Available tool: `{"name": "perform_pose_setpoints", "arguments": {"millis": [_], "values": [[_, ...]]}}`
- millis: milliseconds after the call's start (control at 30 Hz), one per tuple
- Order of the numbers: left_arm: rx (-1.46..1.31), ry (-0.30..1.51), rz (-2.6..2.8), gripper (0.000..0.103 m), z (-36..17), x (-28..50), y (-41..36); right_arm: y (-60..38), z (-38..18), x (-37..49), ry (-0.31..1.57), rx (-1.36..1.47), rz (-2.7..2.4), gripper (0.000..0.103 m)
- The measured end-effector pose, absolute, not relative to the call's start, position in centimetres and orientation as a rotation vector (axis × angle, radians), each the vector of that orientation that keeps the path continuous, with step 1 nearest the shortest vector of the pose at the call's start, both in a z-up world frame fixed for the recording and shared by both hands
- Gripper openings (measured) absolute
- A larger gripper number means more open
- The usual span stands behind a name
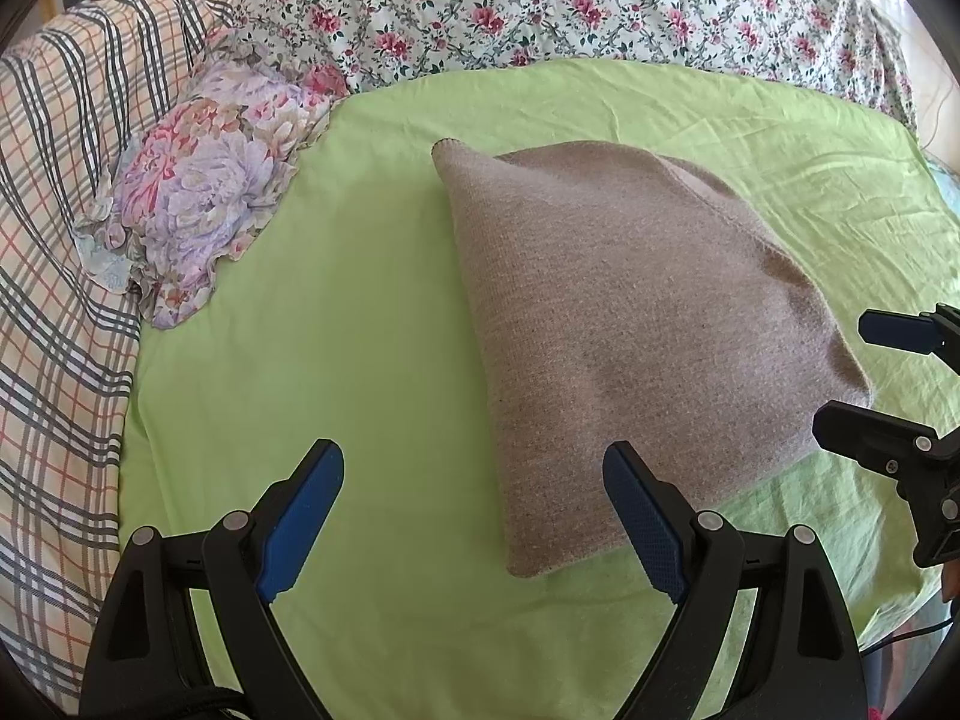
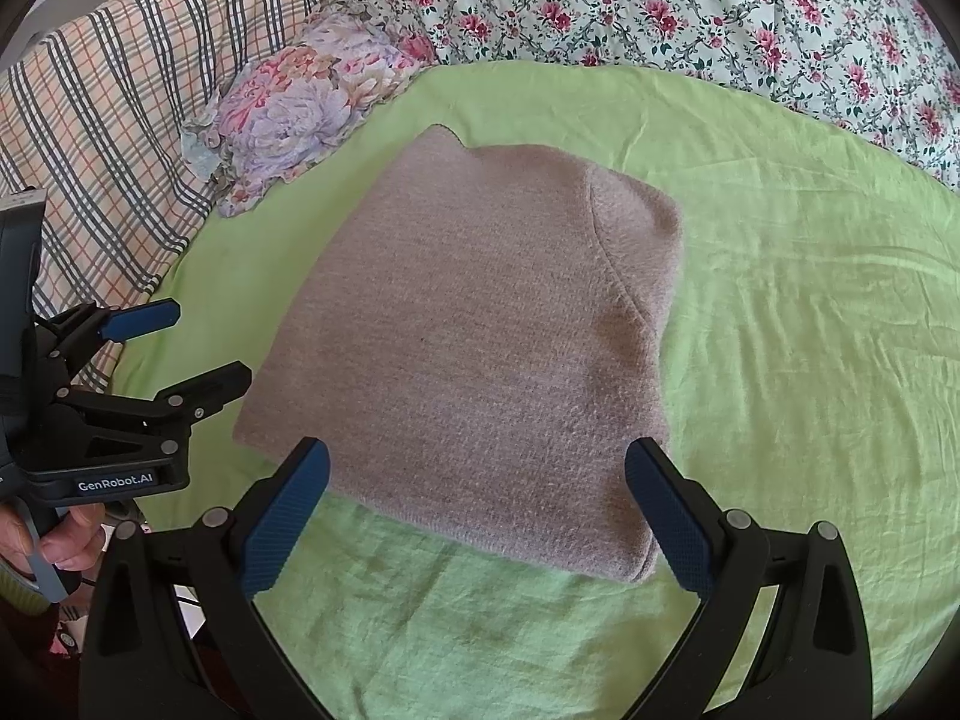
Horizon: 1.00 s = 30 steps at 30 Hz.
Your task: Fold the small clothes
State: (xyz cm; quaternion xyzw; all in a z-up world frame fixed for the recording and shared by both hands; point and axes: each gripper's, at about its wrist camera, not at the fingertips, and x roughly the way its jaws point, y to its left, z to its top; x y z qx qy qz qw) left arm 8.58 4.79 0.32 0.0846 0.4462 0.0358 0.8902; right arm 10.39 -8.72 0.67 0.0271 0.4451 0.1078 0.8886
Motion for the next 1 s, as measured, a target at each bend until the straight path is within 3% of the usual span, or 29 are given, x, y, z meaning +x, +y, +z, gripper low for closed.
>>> {"name": "perform_pose_setpoints", "arguments": {"millis": [1000], "values": [[0.171,0.928,0.065,0.089,0.40,8.70,4.63,-9.34,0.95,11.11,0.926,0.051,0.238,0.099]]}}
